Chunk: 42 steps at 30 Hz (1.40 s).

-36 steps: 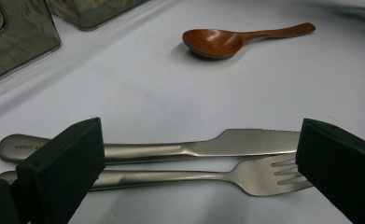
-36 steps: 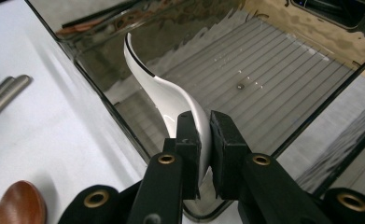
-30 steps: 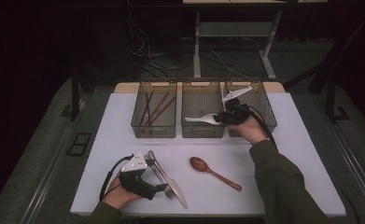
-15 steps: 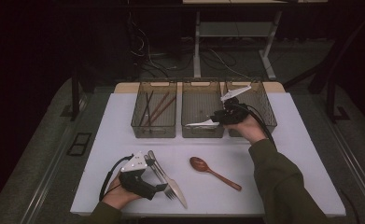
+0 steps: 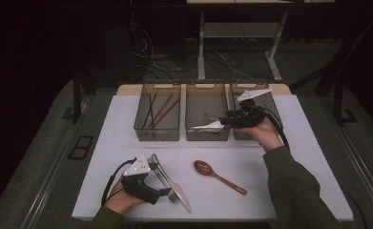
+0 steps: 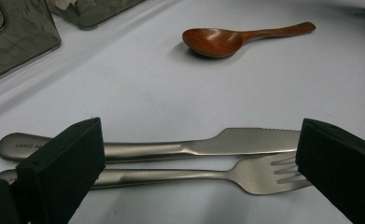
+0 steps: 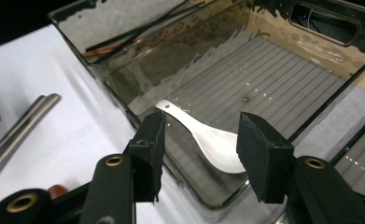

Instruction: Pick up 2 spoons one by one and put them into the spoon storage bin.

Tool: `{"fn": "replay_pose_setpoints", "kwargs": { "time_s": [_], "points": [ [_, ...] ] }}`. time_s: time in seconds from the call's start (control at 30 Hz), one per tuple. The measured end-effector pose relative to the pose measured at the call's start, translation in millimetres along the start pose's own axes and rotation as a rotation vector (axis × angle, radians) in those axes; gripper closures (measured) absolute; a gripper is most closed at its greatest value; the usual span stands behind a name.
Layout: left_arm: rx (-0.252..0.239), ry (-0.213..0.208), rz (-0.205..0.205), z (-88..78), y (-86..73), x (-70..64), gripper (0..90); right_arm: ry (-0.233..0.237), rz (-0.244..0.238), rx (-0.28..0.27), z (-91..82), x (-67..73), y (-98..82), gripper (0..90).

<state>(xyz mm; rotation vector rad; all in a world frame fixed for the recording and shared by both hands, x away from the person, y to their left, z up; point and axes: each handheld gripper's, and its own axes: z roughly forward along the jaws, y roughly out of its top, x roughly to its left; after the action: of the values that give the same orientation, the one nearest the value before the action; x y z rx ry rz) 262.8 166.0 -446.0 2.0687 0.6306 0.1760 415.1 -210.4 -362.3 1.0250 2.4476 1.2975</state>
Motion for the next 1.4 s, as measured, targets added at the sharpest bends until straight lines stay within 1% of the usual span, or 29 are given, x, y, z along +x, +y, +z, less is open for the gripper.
{"fn": "replay_pose_setpoints", "kwargs": {
  "time_s": [0.07,0.13,0.2,0.27,0.63,0.83,0.9,0.97,1.03,1.13,1.27,1.3,1.4],
  "points": [
    [0.004,0.001,0.001,0.2,-0.1,0.1,0.7,0.002,0.004,-0.002,-5.1,2.2,-2.1,51.2],
    [0.003,0.001,0.000,0.2,0.0,0.1,0.7,0.014,0.003,-0.009,-9.5,4.5,-4.2,50.7],
    [0.003,0.002,0.000,0.3,0.0,0.0,0.7,0.015,-0.003,-0.010,-13.8,7.4,-6.3,50.3],
    [0.005,0.002,0.000,0.3,0.0,0.1,0.7,0.025,0.003,-0.014,-17.6,9.6,-8.7,50.1],
    [0.003,0.001,-0.001,0.5,0.1,-0.5,0.7,0.052,0.001,-0.005,-31.1,19.4,-25.1,49.1],
    [0.006,0.002,0.001,0.7,-0.1,-0.3,0.6,0.065,0.000,0.015,-31.3,26.0,-39.4,48.5],
    [0.007,0.002,0.001,0.9,0.0,-0.2,0.7,0.080,0.008,0.012,-31.4,27.7,-44.2,48.2],
    [0.006,0.001,0.003,1.0,0.2,-0.4,0.6,0.080,0.009,0.019,-31.1,29.4,-48.2,48.0],
    [0.006,0.001,0.006,0.9,0.2,-0.5,0.7,0.093,0.016,0.019,-30.7,30.5,-52.7,47.9],
    [0.007,0.001,0.005,1.1,0.2,-0.6,0.7,0.098,0.021,0.034,-27.7,32.7,-58.8,47.7],
    [0.006,0.000,0.007,1.0,0.5,-1.1,0.7,0.103,0.025,0.049,-22.8,35.6,-63.7,47.5],
    [0.007,0.000,0.008,1.0,0.5,-1.0,0.6,0.102,0.016,0.051,-21.3,35.7,-64.2,47.4],
    [0.006,-0.001,0.008,1.0,0.6,-0.9,0.6,0.106,0.024,0.062,-18.3,38.3,-65.6,47.4]
  ]
}}
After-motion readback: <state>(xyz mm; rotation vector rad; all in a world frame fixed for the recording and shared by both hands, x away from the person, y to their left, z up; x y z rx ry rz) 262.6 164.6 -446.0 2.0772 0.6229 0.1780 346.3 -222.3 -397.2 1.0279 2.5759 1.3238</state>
